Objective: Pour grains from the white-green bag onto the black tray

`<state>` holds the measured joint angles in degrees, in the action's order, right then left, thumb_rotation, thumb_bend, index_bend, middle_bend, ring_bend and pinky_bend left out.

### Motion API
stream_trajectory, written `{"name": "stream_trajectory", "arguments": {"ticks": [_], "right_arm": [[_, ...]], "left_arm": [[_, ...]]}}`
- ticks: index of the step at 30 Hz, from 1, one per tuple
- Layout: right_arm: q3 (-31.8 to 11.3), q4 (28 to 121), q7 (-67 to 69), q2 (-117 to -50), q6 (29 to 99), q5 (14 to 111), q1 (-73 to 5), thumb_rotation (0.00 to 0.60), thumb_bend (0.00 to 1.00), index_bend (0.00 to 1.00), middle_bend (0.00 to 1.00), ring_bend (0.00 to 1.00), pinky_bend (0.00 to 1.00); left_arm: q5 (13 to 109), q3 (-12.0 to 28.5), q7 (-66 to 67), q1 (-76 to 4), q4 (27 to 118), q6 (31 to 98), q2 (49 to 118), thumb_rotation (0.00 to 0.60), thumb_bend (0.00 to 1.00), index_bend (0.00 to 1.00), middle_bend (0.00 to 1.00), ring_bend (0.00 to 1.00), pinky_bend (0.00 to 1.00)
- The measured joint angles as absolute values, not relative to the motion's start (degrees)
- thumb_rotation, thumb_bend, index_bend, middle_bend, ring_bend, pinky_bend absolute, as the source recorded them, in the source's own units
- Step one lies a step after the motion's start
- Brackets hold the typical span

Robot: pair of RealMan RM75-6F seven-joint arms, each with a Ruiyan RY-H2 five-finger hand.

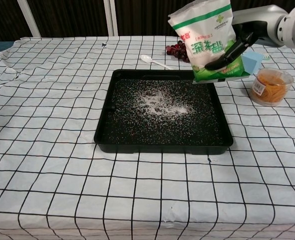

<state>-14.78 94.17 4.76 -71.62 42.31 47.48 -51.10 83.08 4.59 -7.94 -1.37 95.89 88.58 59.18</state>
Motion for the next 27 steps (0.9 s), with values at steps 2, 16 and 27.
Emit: {"name": "stream_trajectory", "arguments": {"ticks": [2, 16, 27], "right_arm": [[-15.37, 93.38, 7.8, -72.37, 43.43, 50.4, -49.35, 0.6, 0.46, 0.53, 0.43, 0.54, 0.63], [-14.19, 88.4, 16.16, -77.01, 54.66, 63.7, -39.96, 0.6, 0.45, 0.53, 0.42, 0.54, 0.62], [-11.18, 83.45, 15.88, -82.73, 63.77, 66.58, -33.01, 0.6, 0.43, 0.53, 0.42, 0.53, 0.62]], "left_arm": [[83.09, 4.58, -7.92, -1.38, 95.86, 88.56, 59.19, 0.6, 0.61, 0.23, 0.05, 0.0, 0.0], [83.07, 4.6, -7.66, -1.33, 95.87, 88.68, 59.32, 0.6, 0.61, 0.23, 0.05, 0.0, 0.0], [83.05, 4.61, -7.67, -1.32, 95.86, 88.65, 59.35, 0.6, 0.61, 0.23, 0.05, 0.0, 0.0]]}}
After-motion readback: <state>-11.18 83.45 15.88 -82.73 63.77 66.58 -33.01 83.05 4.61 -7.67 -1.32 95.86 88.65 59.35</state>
